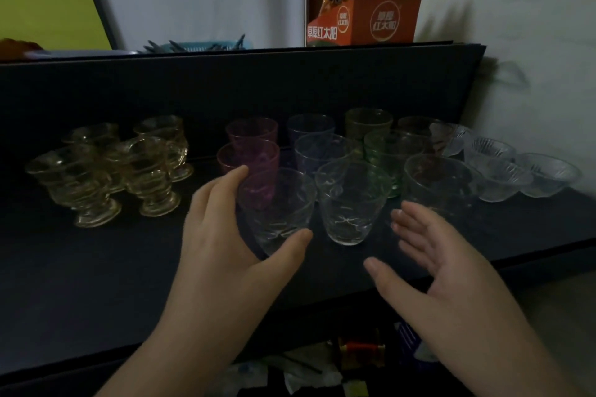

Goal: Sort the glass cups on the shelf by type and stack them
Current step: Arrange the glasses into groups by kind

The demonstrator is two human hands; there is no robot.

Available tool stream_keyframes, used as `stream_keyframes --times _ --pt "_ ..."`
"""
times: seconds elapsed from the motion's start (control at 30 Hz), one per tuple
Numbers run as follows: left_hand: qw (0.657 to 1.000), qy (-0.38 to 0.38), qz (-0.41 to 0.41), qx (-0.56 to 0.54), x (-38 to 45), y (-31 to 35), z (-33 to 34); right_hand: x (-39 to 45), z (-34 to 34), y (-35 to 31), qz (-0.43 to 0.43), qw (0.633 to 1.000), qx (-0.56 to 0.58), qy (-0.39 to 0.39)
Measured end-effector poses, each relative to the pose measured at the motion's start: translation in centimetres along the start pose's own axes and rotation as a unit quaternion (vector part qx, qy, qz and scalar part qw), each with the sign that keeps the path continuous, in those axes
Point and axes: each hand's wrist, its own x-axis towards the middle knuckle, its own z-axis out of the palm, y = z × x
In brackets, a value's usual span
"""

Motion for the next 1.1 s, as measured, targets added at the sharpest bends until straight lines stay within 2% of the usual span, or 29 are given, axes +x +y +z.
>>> stream_keyframes --times 0.2,0.37,0.53,0.7,0.77,0.87,1.1 --pt "0.998 0.016 -0.061 -0.005 1.0 0.5 1.6 2.9 -0.6 -0.7 -0.046 0.995 -0.025 -0.087" --pt "0.996 0.062 -0.065 0.019 1.0 0.5 3.1 4.6 -0.1 0.5 -0.059 0.995 -0.012 -0.081" --pt "0.990 0.116 -0.085 -0.011 0.8 1.8 1.9 5.4 0.4 1.4 -0.077 0.995 -0.007 -0.057" --pt "0.983 0.173 -0.029 -0.050 2.9 4.9 -0.5 5.8 0.5 1.1 -0.079 0.994 -0.009 -0.079" --pt "0.982 0.163 -0.006 -0.090 4.0 6.1 -0.5 5.8 0.7 0.9 -0.073 0.993 0.003 -0.090" --pt "0.987 0.108 0.012 -0.120 5.1 7.8 1.0 5.7 0.9 1.0 -0.095 0.991 0.001 -0.097" --pt "0.996 0.020 0.002 -0.086 5.5 6.9 4.3 5.7 1.0 1.5 -0.093 0.991 0.022 -0.097"
